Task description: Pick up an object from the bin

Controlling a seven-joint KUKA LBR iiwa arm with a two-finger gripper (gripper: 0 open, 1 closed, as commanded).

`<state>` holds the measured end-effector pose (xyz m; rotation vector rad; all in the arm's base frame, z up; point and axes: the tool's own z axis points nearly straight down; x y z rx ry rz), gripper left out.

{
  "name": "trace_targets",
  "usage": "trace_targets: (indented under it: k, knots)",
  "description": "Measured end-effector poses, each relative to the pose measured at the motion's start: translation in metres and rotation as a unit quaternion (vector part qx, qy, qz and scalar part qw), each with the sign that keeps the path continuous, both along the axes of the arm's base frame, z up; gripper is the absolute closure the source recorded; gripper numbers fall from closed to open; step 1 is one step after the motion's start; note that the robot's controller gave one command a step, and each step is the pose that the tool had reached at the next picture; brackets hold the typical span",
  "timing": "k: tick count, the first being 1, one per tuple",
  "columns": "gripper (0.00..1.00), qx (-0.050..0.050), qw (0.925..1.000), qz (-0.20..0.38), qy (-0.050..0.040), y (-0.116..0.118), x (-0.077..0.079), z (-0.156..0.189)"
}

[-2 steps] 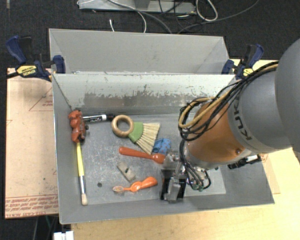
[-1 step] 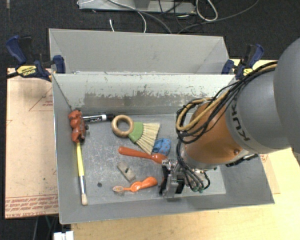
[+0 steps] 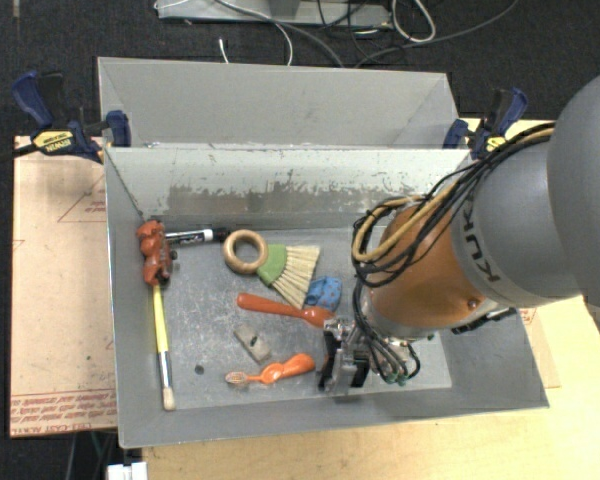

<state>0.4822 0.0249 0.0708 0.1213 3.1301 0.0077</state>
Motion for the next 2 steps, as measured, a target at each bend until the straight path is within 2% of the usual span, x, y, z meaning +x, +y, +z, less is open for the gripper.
trace_targets:
  k: [2]
  knots:
    - [1.00, 0.000, 1.0000, 0.000, 0.0004, 0.000, 0.000, 0.040]
